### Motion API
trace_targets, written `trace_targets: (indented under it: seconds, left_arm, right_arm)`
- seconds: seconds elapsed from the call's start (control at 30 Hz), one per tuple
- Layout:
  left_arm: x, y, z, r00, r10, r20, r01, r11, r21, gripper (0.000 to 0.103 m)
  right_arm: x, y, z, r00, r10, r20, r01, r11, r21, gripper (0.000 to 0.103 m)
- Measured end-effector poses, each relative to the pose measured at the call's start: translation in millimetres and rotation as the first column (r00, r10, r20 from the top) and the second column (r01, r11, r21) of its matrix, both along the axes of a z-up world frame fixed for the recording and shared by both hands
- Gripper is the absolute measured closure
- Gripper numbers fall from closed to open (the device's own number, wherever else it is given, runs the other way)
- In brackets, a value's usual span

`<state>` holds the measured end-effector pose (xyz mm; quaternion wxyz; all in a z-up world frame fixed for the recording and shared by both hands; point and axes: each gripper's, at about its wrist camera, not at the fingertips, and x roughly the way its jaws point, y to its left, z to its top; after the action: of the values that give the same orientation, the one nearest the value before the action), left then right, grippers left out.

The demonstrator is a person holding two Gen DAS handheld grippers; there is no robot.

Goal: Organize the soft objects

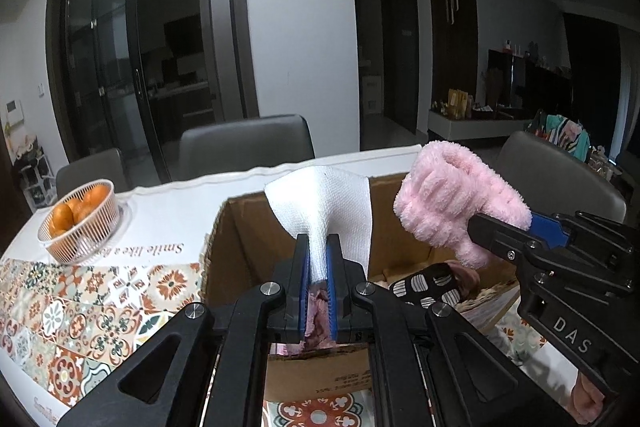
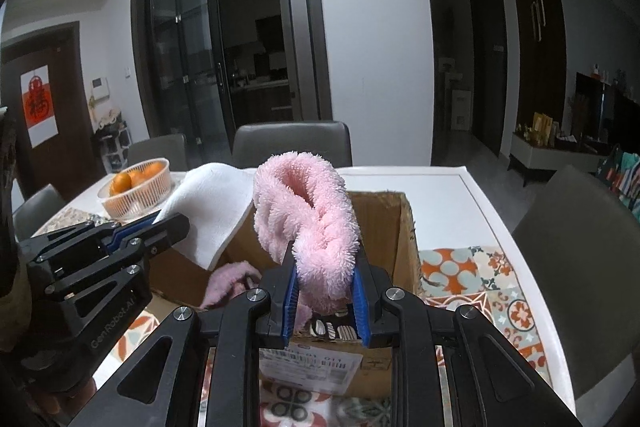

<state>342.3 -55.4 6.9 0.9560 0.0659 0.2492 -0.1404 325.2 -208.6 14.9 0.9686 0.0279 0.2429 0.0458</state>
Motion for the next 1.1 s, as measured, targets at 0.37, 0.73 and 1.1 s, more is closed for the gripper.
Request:
trace_targets:
  seconds: [0.37,0.73,1.1]
  left_arm:
    - [0.7,-0.6,1.2,0.999,0.031,0.017,-0.031,0.999,0.013,0.052]
    - [-43.8,13.1,21.3,0.99,0.104,0.091,-0.105,0.994,0.01,0.043]
    - [-109.4,30.0,50.2,0.974,0.155,0.167,-0.156,0.988,-0.003,0.035]
  right_arm:
    - [7.9,-11.1,-4.6,0.999,-0.032,-0.012,0.032,0.999,0.02,0.065]
    - [-27.4,-9.9,5.3,0.999,-0.046,0.007,0.046,0.999,0.023,0.065]
    - [-93.2,1.5,35.3,0.993,-0.078,0.086,0.078,0.997,0.006,0.058]
